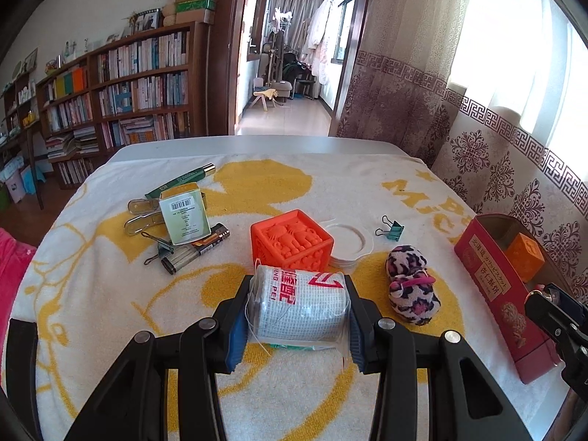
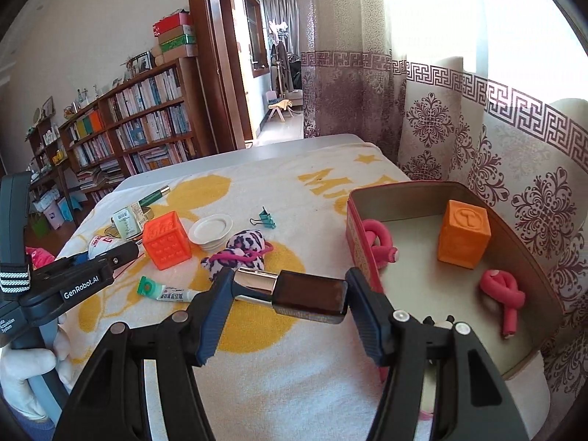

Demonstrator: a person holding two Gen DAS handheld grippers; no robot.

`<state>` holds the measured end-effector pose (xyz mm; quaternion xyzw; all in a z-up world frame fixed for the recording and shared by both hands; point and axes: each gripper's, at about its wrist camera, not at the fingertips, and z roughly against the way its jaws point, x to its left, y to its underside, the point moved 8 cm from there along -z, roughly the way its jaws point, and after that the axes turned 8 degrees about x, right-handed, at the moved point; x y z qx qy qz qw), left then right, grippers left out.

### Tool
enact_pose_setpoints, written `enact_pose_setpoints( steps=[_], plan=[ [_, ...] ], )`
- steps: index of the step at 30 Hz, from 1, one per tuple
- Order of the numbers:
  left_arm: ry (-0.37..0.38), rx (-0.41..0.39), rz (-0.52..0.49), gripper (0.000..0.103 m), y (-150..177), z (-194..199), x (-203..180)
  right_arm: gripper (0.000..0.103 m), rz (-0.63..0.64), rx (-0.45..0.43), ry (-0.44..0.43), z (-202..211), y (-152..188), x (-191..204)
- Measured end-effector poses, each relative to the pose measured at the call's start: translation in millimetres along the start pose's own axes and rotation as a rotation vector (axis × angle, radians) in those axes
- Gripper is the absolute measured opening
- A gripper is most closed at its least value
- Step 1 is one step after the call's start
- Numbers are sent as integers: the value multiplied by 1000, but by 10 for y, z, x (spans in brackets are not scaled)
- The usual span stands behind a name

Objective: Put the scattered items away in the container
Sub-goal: 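Carry the tape roll and dark brown bottle over the red box with both tools, then open both tools to drop the tape roll and bottle into the red box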

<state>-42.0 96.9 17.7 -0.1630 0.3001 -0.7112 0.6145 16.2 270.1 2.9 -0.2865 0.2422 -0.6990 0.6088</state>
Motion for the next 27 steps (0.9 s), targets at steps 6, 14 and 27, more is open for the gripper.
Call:
enact_pose_setpoints(
  steps=[6, 14, 27],
  plan=[
    [37, 7, -32, 46, -30, 55, -302, 66, -69, -35, 25, 140, 9, -388],
    [109, 5, -129, 46, -117, 110, -980, 66, -159, -56, 54, 248, 90, -915],
    [272, 56, -313, 46, -24, 50, -2256, 66, -260, -100, 114, 436, 175, -1610]
  ],
)
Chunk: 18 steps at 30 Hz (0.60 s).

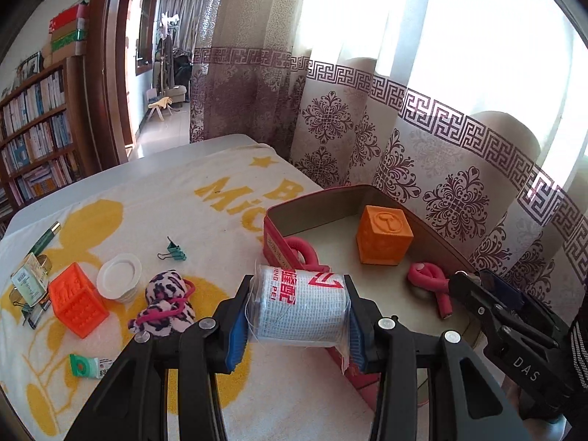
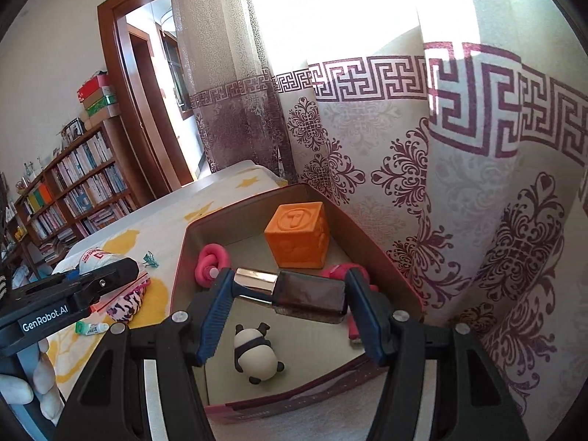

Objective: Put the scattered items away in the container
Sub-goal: 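Open both tools to drop the tape roll and bottle into the red box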

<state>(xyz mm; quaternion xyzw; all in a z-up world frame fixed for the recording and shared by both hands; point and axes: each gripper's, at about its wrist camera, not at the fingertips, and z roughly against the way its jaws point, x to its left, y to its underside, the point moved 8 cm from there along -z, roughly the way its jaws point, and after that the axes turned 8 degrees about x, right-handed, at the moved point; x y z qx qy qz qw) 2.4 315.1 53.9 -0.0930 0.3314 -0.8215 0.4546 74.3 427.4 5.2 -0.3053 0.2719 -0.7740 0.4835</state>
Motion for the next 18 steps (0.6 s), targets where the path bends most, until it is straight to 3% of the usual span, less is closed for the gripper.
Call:
enact_pose_setpoints(
  steps=[11, 14, 17, 18],
  plan=[
    [51, 41, -74, 46, 3, -225, -448, 66, -29, -14, -9, -11, -65, -151],
    [50, 48, -64, 56, 7, -254, -442, 66, -40, -15, -7, -23, -86, -182],
    [62, 46, -37, 81, -1, -251, -385, 66, -58, -13, -6, -39, -102, -237],
    [72, 43, -25, 82, -1, -241, -366, 66, -62, -11, -7, -44, -102, -248]
  ],
)
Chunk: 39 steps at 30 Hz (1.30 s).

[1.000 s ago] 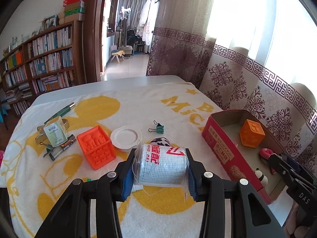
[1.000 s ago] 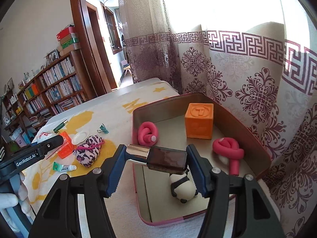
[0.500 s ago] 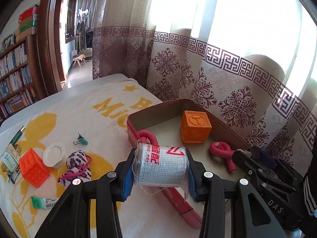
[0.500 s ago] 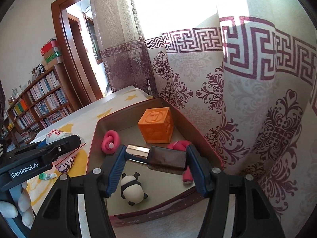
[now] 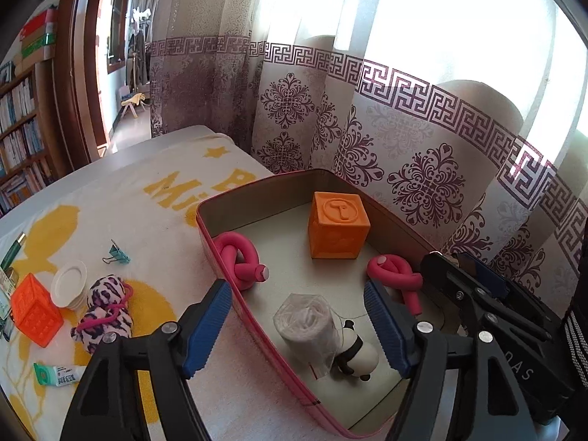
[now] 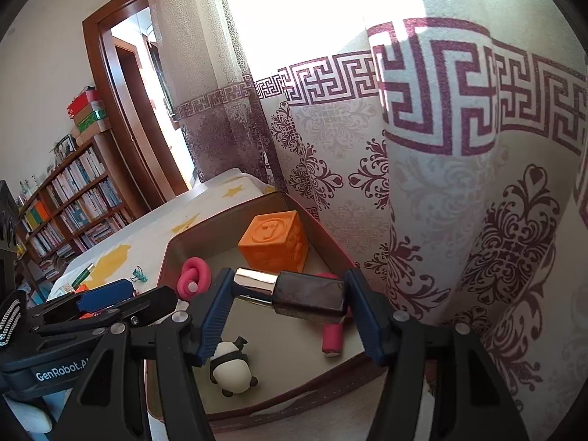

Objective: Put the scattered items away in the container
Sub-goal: 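Open both tools to drop the tape roll and bottle into the red box, then withdraw both tools and move the left tool to the white-green ointment tube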

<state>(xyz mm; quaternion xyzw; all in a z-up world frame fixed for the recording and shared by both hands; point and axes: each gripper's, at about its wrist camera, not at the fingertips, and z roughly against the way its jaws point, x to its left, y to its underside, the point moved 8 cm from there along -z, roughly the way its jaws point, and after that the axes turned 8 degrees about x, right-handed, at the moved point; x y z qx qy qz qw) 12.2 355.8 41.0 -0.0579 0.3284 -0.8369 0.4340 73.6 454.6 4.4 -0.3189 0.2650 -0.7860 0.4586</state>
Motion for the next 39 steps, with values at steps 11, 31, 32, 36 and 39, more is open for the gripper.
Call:
enact_pose_setpoints(
  steps=[11, 31, 32, 36, 39],
  plan=[
    [-129, -22, 55, 82, 86, 87, 413, 66, 21, 25, -5, -80, 63, 113],
    [-169, -16, 198, 89, 353, 243, 1029, 79, 18, 67, -34, -155, 184, 401],
    [-172, -16, 211, 89, 374, 260, 1085, 79, 24, 71, -38, -165, 195, 440],
    [-194, -21, 263, 89, 468, 345, 1337, 79, 49, 79, -58, -191, 230, 599],
    [-220, -27, 310, 89, 553, 424, 1567, 79, 67, 89, -74, -215, 261, 726]
  ],
)
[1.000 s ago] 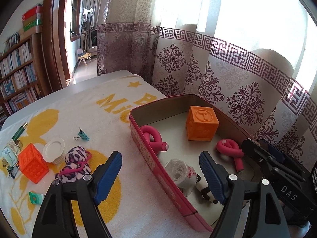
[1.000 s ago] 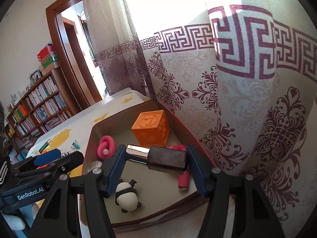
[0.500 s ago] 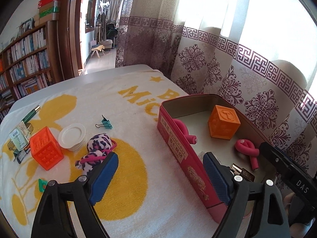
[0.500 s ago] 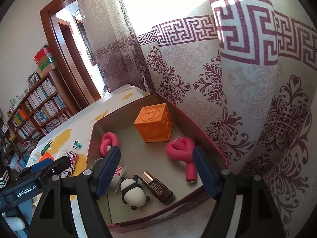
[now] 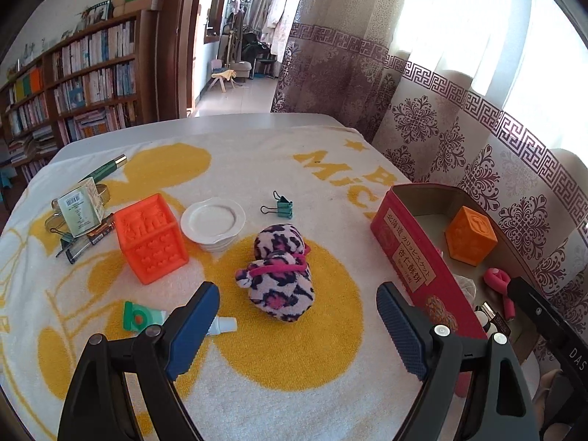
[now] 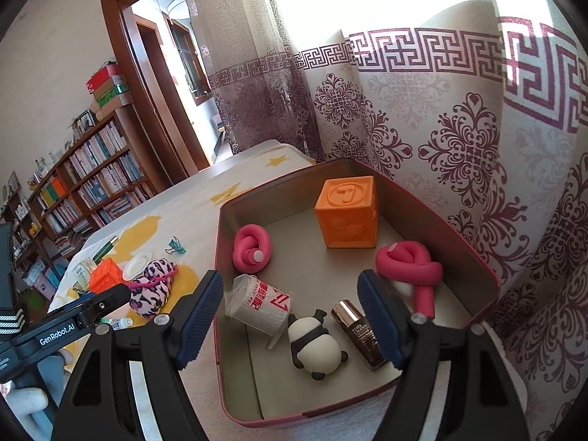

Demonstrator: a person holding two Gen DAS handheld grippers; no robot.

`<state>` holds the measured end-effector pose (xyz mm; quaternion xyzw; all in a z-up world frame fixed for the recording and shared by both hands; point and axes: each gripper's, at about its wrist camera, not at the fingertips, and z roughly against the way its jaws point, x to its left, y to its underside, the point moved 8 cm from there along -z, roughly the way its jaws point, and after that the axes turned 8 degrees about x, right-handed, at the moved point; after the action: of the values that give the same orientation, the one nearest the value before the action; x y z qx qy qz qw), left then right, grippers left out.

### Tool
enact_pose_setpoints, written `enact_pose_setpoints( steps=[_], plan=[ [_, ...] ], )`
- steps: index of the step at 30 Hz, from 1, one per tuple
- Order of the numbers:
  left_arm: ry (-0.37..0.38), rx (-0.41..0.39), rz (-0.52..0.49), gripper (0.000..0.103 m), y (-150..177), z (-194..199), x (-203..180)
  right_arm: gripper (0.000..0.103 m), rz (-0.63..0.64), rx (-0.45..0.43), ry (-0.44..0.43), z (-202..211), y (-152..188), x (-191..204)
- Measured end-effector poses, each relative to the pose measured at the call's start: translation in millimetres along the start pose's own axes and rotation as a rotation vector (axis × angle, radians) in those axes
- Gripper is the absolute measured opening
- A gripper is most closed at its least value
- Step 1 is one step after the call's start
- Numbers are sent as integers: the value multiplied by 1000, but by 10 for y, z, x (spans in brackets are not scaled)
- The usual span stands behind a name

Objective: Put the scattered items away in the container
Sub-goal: 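Withdraw both tools and move the left tool to the white-green ointment tube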

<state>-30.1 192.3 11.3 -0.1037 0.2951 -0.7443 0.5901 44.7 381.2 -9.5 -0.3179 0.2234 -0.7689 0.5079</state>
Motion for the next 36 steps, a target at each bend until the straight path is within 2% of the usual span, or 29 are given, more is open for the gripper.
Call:
enact_pose_setpoints(
  steps=[10, 20, 23, 31, 36],
  plan=[
    [-109, -8, 158, 89, 106, 104, 882, 79, 79, 34, -53, -116, 88, 458],
    [-161, 7, 243, 89, 309, 117, 1442, 79, 131, 63, -88, -189, 185, 761],
    [-159, 13, 245, 89, 372, 107, 1502, 80, 149, 73, -87, -225, 234, 844],
    [-148, 54, 166, 89, 443, 4, 1372, 81, 244, 14, -55, -139, 245, 1050],
    [-135, 69, 120, 89, 441, -54, 1233, 81, 285, 13, -85, -144, 274, 1192]
  ],
)
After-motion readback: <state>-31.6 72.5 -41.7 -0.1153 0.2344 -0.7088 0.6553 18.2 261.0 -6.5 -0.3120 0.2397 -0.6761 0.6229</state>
